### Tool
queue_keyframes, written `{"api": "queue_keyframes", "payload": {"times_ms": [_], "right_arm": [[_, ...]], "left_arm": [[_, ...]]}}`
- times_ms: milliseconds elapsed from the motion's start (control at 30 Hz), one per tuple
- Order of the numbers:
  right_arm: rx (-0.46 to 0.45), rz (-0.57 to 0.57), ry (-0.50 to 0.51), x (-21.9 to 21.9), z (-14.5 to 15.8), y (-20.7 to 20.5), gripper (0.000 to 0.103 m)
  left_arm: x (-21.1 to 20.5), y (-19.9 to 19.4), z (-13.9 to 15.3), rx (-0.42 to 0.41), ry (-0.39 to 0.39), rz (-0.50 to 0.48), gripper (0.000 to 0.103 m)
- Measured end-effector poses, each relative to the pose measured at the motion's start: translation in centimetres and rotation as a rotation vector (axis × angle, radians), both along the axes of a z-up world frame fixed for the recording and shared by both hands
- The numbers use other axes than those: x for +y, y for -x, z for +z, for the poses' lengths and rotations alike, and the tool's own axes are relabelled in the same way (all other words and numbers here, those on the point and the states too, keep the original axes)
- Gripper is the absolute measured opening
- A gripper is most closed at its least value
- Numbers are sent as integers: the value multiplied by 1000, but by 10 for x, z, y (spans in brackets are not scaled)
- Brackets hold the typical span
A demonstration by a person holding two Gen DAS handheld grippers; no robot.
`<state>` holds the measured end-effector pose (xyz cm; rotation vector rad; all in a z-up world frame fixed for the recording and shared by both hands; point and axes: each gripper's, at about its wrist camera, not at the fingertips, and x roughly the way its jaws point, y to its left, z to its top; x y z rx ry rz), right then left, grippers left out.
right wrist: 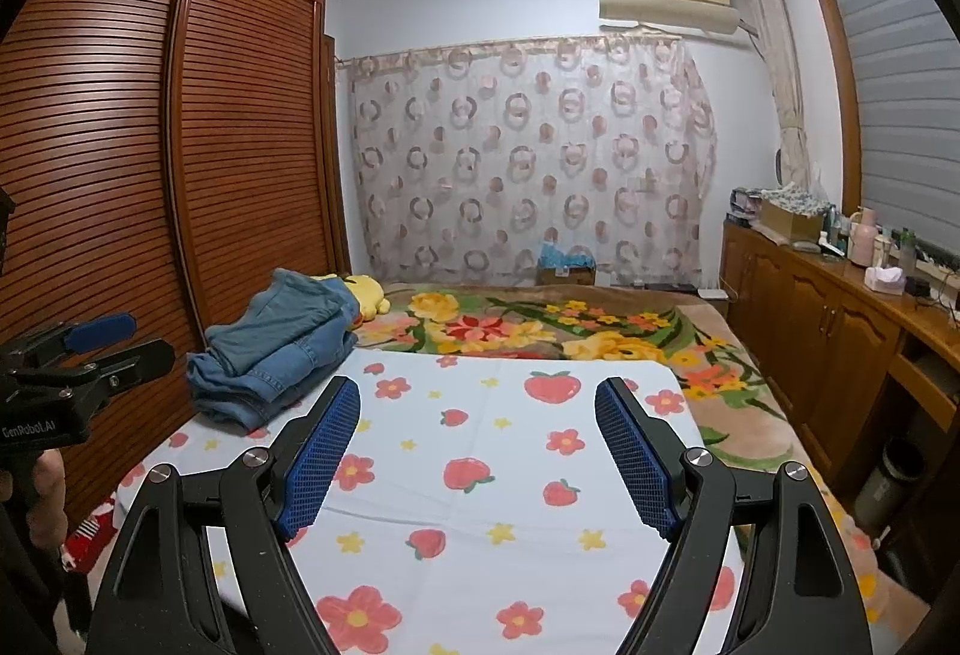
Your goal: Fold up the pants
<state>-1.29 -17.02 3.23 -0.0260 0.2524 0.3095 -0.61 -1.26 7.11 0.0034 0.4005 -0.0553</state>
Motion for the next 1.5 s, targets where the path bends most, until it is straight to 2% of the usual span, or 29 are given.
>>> {"api": "queue_keyframes", "payload": {"times_ms": [1500], "right_arm": [[0, -8, -2, 2, -2, 1, 83]], "left_arm": [[3, -2, 3, 2, 3, 0, 89]]}}
